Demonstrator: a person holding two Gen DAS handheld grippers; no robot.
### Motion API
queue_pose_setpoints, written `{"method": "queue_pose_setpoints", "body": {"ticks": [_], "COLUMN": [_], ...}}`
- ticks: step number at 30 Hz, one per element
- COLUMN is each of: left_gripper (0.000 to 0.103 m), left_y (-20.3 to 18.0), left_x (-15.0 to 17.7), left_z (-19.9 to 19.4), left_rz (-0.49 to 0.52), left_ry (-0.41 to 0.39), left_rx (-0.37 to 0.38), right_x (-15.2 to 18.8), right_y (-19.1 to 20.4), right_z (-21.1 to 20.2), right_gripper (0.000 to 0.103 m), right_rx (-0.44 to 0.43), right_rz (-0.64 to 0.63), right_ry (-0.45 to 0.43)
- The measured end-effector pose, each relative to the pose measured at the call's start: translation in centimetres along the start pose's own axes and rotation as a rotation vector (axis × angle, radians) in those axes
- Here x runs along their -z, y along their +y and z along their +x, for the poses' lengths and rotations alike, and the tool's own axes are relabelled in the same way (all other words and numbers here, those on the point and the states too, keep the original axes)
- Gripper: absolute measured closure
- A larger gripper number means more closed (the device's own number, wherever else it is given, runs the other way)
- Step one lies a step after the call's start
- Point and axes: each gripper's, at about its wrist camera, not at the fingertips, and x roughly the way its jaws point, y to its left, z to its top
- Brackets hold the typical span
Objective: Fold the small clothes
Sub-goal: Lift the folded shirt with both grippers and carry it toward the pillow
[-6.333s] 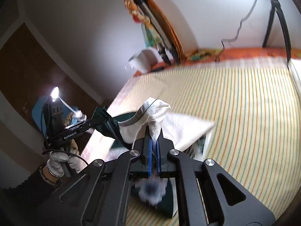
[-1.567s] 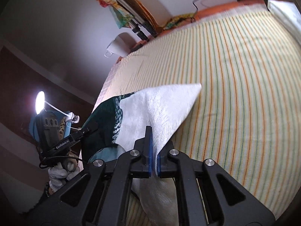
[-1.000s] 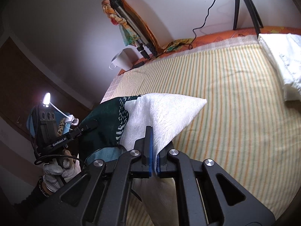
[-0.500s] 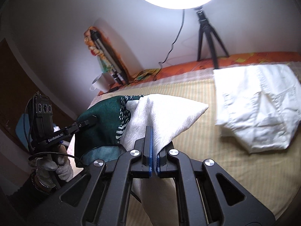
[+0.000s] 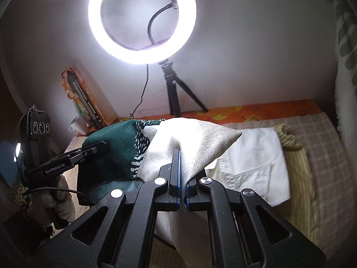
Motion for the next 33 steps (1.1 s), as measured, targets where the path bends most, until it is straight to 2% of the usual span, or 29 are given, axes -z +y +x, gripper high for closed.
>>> {"method": "queue_pose_setpoints", "body": {"ticks": [5,11,16,19,20,22,23,24,25,27,33], "left_gripper": [0.103,0.103,0.103,0.100,0.096,0.071,0.066,0.055,0.045,0.037,0.020], "left_y": [-2.8,-3.9,-2.8,-1.9,-2.0,-2.3,-2.4,-2.6,-2.6,-2.5,-3.1], "left_x": [-0.9,-0.2,1.3,2.0,2.1,2.2,2.3,2.3,2.3,2.3,2.3], "left_z": [5.5,9.9,11.9,12.5,12.5,12.3,12.1,11.9,11.6,10.9,9.1], "left_rz": [0.009,0.032,0.018,0.010,0.018,0.042,0.058,0.072,0.079,0.091,0.129], "left_ry": [0.006,0.032,0.089,0.124,0.123,0.120,0.114,0.107,0.102,0.087,0.091], "left_rx": [0.018,-0.019,-0.067,-0.088,-0.102,-0.126,-0.150,-0.180,-0.201,-0.213,-0.226], "right_x": [-1.7,-1.4,0.7,1.8,2.1,2.3,2.3,2.4,2.5,2.5,2.1], "right_y": [-4.9,-9.3,-11.5,-12.3,-12.5,-13.3,-13.7,-14.0,-14.2,-14.1,-13.0], "right_z": [-0.2,1.3,3.3,4.3,4.5,4.7,4.8,4.7,4.5,4.1,2.9], "right_gripper": [0.099,0.099,0.099,0.098,0.098,0.092,0.084,0.074,0.068,0.056,0.043], "right_rx": [0.044,0.042,0.010,0.023,0.030,0.060,0.082,0.107,0.141,0.185,0.212], "right_rz": [0.010,0.046,0.089,0.104,0.112,0.139,0.161,0.174,0.175,0.162,0.156], "right_ry": [-0.042,-0.061,-0.007,0.035,0.046,0.072,0.089,0.092,0.089,0.073,0.034]}}
